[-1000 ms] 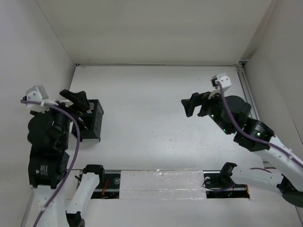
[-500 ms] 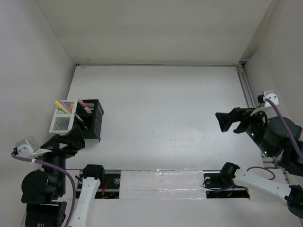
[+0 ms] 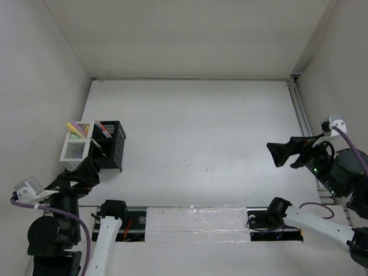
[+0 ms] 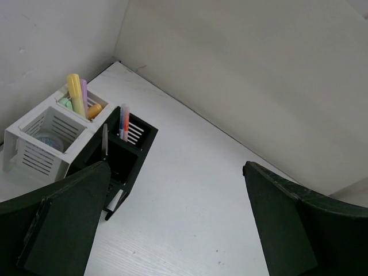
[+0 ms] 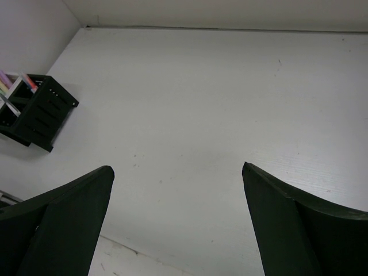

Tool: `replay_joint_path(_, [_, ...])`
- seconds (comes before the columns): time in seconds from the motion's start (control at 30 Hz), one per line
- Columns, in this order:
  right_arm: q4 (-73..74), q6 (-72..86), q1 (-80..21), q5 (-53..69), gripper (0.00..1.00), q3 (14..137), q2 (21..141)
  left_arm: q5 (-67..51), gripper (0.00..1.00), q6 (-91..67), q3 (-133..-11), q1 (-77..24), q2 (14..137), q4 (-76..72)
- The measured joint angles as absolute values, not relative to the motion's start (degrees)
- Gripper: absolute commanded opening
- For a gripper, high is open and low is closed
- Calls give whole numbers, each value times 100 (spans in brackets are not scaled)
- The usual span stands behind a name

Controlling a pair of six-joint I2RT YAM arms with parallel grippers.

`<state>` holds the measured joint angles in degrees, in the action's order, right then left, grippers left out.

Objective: Sort the stationery into containers
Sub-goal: Place the stationery into the container

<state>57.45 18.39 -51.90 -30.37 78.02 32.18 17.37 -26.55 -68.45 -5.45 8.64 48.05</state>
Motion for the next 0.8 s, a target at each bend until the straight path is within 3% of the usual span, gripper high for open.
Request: replay_joint_path(0.8, [5607,1785,-5190,-3168,99,7782,3004,2018,100,-2818,-6949,-554,867,4912])
